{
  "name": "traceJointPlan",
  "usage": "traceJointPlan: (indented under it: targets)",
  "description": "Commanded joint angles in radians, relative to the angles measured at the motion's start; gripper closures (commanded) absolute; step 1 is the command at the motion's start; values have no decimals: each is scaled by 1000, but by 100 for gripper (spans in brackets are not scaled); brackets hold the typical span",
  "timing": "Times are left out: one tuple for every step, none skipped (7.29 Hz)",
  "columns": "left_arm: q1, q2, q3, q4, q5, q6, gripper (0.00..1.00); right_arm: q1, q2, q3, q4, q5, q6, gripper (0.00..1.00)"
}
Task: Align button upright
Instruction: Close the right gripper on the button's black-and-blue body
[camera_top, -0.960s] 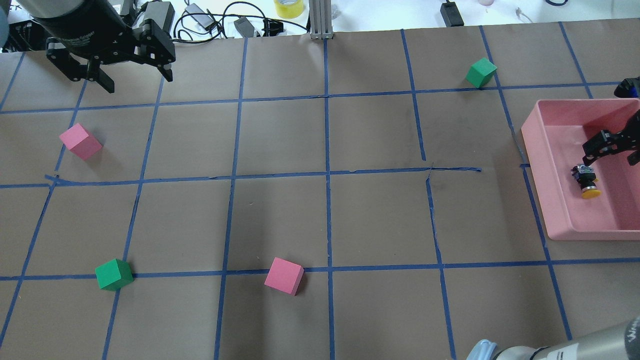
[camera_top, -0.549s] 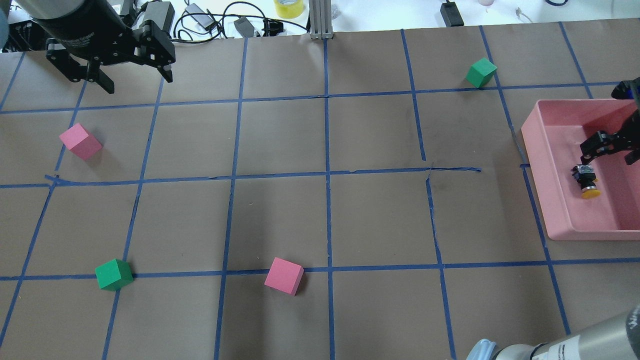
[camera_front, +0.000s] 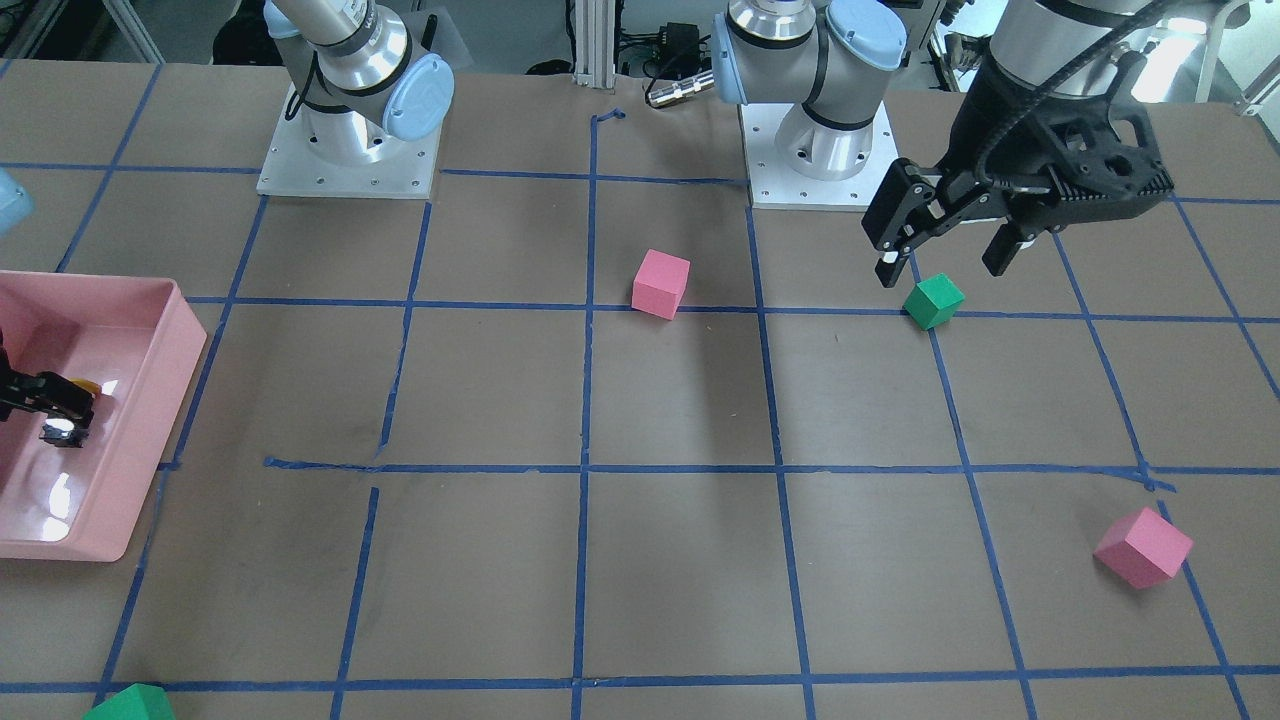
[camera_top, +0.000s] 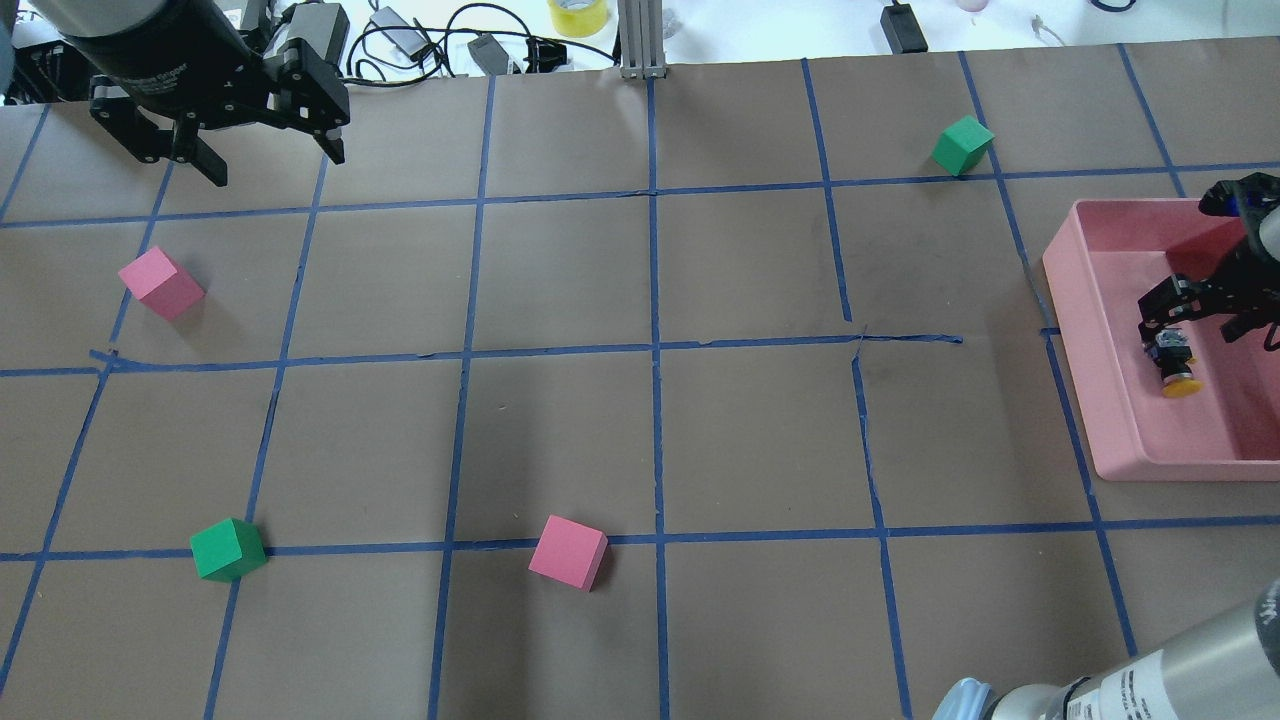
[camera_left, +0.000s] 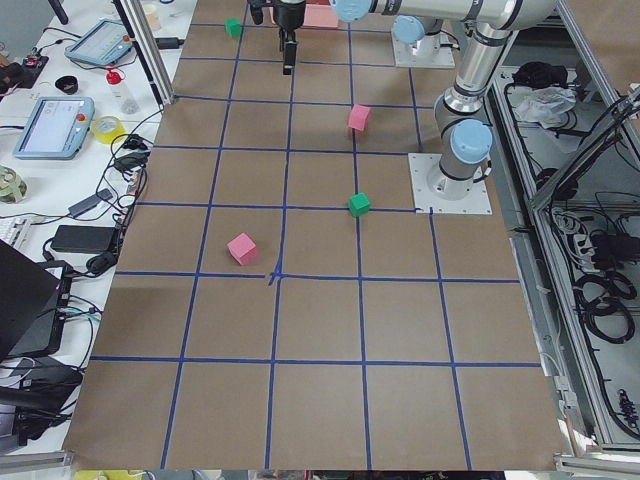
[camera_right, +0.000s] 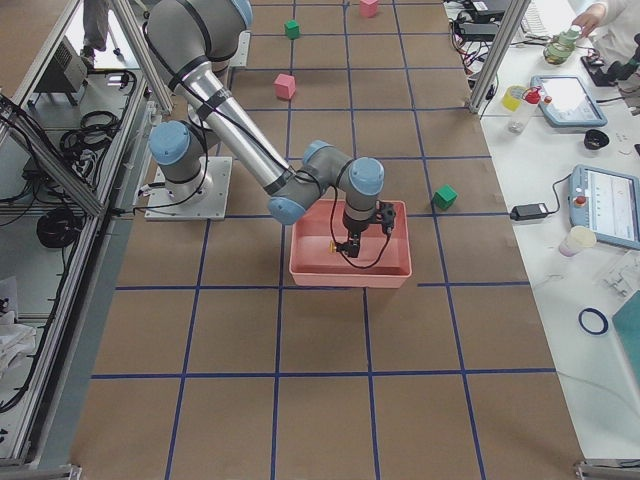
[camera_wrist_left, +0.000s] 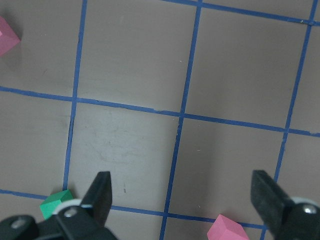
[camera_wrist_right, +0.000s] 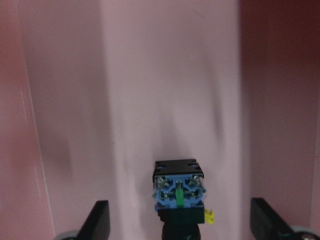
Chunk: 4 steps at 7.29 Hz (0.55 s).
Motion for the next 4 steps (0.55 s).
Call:
traceJointPlan:
  targets:
    - [-1, 1, 0, 0, 0, -2, 0, 0, 16, 6, -19, 6, 29, 0]
    - [-1, 1, -3, 0, 0, 0, 0, 0, 21, 15, -19, 6, 28, 0]
    - [-1, 1, -3, 2, 2, 0, 0, 0, 24, 15, -19, -1, 26, 0]
    - [-1, 1, -2, 2, 2, 0, 0, 0, 30, 18, -19, -6, 26, 0]
